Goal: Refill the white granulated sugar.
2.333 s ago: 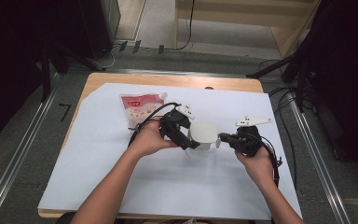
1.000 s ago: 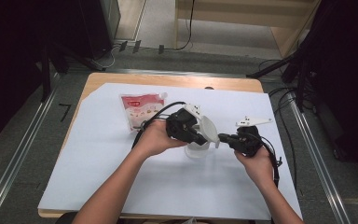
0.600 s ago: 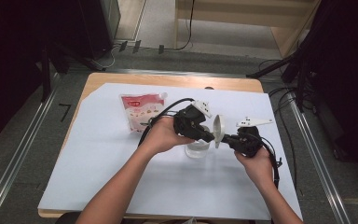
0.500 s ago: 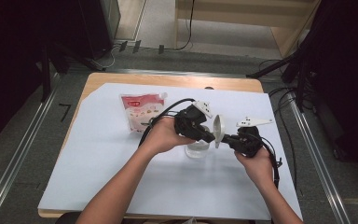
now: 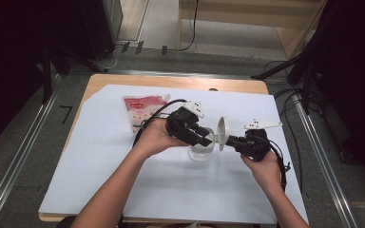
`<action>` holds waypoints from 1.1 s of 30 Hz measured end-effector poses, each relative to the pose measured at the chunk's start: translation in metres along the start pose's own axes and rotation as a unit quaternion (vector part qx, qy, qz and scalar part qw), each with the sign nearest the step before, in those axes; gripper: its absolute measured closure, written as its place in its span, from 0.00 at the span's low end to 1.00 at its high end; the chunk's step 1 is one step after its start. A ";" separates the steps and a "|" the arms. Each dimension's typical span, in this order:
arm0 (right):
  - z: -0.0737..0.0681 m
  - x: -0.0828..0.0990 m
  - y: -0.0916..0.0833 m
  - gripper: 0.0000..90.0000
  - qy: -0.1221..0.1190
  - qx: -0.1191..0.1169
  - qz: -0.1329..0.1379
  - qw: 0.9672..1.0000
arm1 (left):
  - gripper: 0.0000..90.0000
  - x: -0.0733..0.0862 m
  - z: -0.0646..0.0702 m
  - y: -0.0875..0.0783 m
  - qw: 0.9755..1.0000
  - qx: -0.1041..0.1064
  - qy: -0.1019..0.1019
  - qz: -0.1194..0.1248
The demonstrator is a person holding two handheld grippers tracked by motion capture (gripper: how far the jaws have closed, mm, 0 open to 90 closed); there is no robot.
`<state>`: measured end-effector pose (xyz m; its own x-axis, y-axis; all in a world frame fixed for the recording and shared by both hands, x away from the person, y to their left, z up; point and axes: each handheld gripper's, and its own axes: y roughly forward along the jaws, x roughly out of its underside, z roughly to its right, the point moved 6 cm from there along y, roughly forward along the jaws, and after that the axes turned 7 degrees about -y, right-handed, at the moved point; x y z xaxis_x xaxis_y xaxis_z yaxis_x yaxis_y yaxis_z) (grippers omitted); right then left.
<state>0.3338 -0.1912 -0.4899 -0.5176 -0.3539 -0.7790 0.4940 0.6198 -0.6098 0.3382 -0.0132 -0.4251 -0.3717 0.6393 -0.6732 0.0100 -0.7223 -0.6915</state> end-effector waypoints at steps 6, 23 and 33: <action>0.004 0.002 -0.005 0.78 0.012 -0.009 0.007 1.000 | 0.63 0.005 -0.004 -0.008 1.000 0.002 -0.024 0.008; -0.009 0.013 -0.023 0.58 0.003 -0.029 0.016 0.999 | 0.47 0.031 -0.014 -0.033 0.996 -0.020 -0.084 0.008; -0.008 0.014 -0.027 0.57 -0.013 -0.029 0.030 0.999 | 0.51 0.048 -0.016 -0.056 0.994 -0.038 -0.099 0.016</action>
<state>0.3073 -0.2071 -0.4837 -0.4702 -0.3318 -0.8178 0.4824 0.6793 -0.5530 0.3341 0.0621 -0.4231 -0.5449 0.5470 -0.6355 0.0921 -0.7143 -0.6938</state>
